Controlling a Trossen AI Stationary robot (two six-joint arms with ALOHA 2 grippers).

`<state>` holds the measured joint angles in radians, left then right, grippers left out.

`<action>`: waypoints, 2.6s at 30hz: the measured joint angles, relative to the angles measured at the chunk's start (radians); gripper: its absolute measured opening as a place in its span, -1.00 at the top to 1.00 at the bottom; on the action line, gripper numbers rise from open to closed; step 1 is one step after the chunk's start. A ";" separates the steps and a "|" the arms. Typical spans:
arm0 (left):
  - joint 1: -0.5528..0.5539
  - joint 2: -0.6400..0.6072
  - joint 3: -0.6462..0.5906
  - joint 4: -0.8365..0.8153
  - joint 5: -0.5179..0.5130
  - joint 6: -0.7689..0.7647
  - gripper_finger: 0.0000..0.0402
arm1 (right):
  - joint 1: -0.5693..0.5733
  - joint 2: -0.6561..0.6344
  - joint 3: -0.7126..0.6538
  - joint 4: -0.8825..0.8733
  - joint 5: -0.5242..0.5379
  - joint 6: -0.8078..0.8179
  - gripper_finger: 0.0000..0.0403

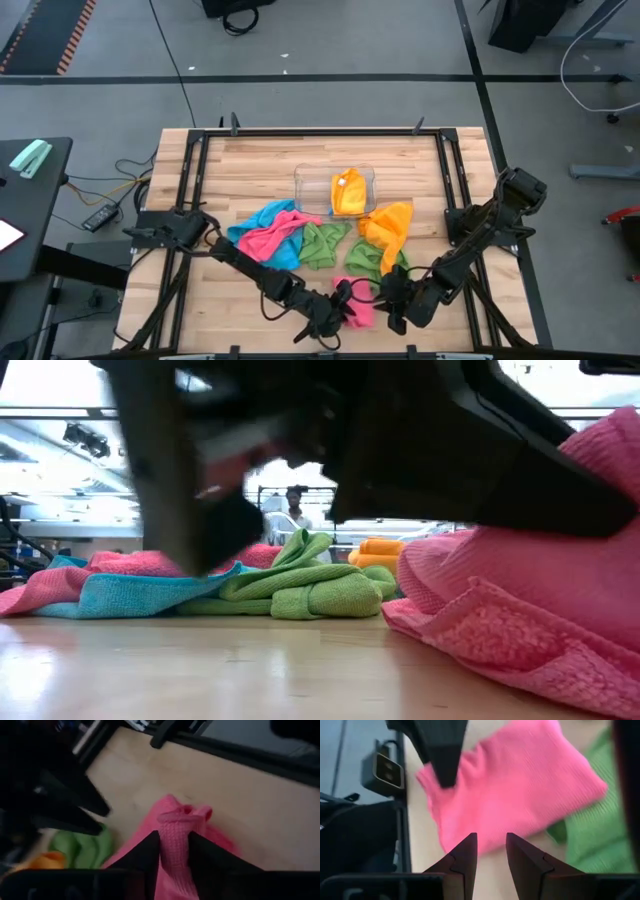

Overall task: Fold microfiber towels
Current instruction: Fold the bottom pink microfiber cloth

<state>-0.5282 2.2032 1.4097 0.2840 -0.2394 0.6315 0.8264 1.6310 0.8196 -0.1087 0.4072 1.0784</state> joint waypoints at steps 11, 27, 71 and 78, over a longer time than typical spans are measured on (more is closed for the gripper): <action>-0.002 0.000 0.000 0.005 0.001 0.282 0.94 | 0.010 0.000 0.000 -0.057 0.002 0.039 0.44; 0.033 0.010 0.000 0.175 -0.009 0.515 0.88 | -0.014 -0.001 0.000 -0.050 -0.088 0.087 0.44; -0.020 -0.053 0.000 -0.160 -0.040 0.182 0.00 | -0.012 0.025 0.000 -0.040 -0.011 0.121 0.44; -0.013 -0.056 -0.001 -0.257 -0.066 0.304 0.00 | -0.012 0.025 0.000 -0.039 0.011 0.122 0.44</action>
<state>-0.5415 2.1475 1.4087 0.0269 -0.3056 0.9351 0.8146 1.6562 0.8200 -0.1482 0.4181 1.2009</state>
